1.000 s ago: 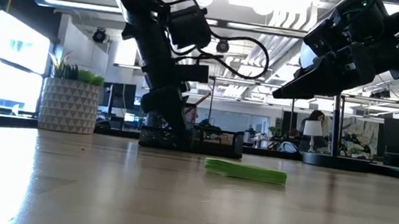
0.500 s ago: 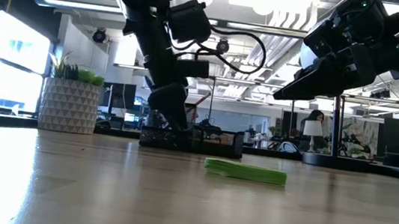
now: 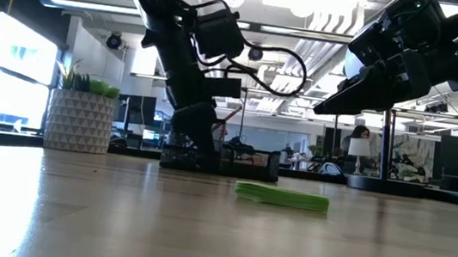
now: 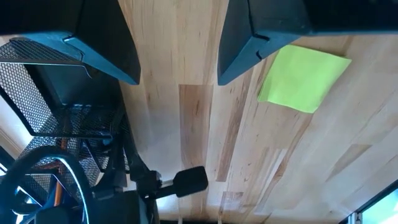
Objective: Pick and place office supplies into organizer
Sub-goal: Adjust the black desk organizer
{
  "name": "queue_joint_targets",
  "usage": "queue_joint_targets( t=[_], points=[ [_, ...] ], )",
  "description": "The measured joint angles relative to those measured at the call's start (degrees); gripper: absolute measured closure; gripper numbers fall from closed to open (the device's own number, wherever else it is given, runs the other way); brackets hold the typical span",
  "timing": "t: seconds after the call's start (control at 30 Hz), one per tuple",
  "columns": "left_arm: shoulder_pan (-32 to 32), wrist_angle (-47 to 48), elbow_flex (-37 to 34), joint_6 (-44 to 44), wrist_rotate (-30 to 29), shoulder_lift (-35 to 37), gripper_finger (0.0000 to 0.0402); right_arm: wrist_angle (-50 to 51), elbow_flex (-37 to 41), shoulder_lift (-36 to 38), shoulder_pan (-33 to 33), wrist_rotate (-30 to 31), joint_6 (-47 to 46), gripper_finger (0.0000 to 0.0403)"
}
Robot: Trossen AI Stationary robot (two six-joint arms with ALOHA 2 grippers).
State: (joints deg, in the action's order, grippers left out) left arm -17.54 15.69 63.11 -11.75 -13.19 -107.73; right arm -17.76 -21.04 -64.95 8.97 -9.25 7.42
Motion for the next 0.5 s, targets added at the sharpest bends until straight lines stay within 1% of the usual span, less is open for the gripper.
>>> queue_joint_targets(
  t=[0.13,0.2,0.37,0.5],
  points=[
    [0.8,0.6,0.0,0.0,-0.6,0.4,0.0382,0.0,0.0,0.0,0.0,0.0,0.1,0.0192],
    [1.3,2.6,-0.3,0.2,-0.6,1.6,0.0382,0.0,0.0,0.0,0.0,0.0,0.1,0.0192],
    [1.6,2.2,-0.1,-0.2,-1.2,5.1,0.0382,0.1,0.0,0.0,0.0,0.0,0.2,0.0192],
    [1.5,2.2,-0.2,0.1,-1.4,5.9,0.0382,0.2,0.0,0.0,0.0,-0.2,0.1,0.0192]
  ],
)
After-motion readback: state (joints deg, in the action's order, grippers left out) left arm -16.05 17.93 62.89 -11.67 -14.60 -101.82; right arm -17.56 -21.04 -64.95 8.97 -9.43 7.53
